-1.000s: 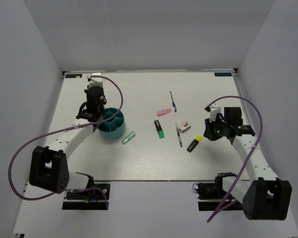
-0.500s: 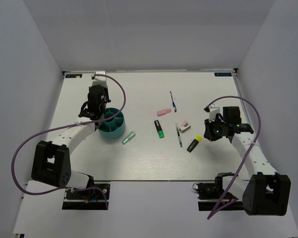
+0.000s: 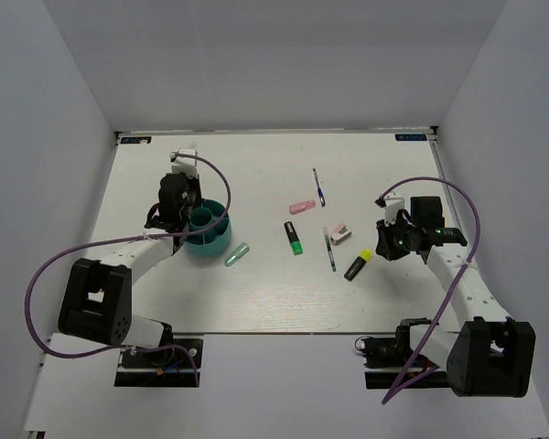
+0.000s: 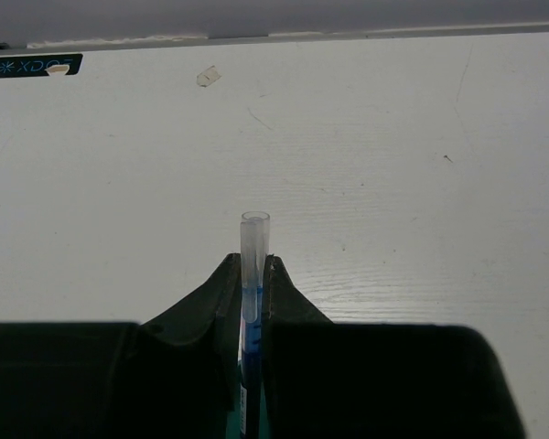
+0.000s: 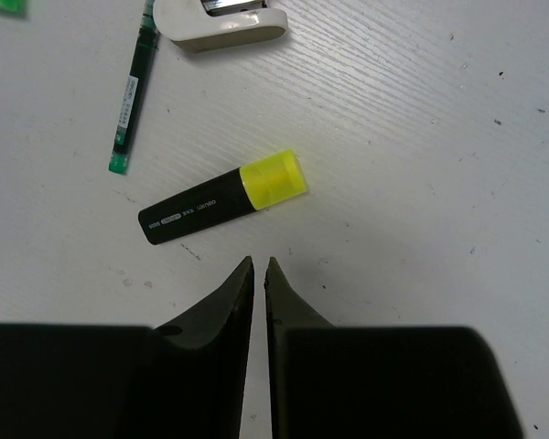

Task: Sort the stationery into containers
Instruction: Place the pen in the storage box.

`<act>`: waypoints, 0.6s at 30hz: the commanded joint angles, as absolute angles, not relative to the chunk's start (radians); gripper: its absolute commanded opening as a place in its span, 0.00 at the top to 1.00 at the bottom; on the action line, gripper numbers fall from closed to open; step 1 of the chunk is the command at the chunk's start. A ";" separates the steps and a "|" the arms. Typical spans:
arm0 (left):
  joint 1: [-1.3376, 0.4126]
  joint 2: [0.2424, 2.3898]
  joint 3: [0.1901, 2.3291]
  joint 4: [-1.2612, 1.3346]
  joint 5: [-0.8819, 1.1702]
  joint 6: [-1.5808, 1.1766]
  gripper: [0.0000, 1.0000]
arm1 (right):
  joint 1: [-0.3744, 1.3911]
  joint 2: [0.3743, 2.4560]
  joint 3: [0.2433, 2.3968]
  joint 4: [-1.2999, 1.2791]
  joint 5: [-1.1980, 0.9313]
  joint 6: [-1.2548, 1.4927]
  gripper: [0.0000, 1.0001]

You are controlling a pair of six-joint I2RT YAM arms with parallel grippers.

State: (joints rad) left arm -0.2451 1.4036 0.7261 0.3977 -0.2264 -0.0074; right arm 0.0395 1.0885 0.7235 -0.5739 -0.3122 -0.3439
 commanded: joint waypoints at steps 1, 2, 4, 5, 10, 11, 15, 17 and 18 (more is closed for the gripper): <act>-0.232 1.375 0.693 0.466 -0.178 -0.012 0.99 | 0.035 1.091 0.729 -0.557 -0.311 -0.351 0.87; -0.226 1.367 0.681 0.471 -0.178 -0.018 0.99 | 0.035 1.089 0.730 -0.557 -0.313 -0.351 0.87; -0.219 1.359 0.663 0.477 -0.166 -0.031 0.99 | 0.035 1.088 0.729 -0.557 -0.313 -0.351 0.87; -0.215 1.350 0.658 0.480 -0.164 -0.034 0.99 | 0.037 1.088 0.730 -0.557 -0.316 -0.351 0.87; -0.207 1.312 0.623 0.465 -0.187 -0.044 0.94 | 0.034 1.088 0.732 -0.561 -0.324 -0.354 0.87; -0.209 1.307 0.620 0.456 -0.205 -0.043 0.91 | 0.035 1.086 0.733 -0.566 -0.325 -0.354 0.87; -0.209 1.276 0.609 0.440 -0.224 -0.046 0.43 | 0.035 1.088 0.739 -0.584 -0.347 -0.362 0.65; -0.207 1.269 0.618 0.430 -0.229 -0.051 0.30 | 0.037 1.088 0.745 -0.586 -0.350 -0.362 0.62; -0.207 1.261 0.624 0.410 -0.232 -0.049 0.30 | 0.034 1.085 0.744 -0.586 -0.351 -0.364 0.60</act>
State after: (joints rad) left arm -0.2111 1.3132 0.6155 0.4324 -0.2127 -0.0410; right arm 0.0391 1.0885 0.7235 -0.5785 -0.3244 -0.3519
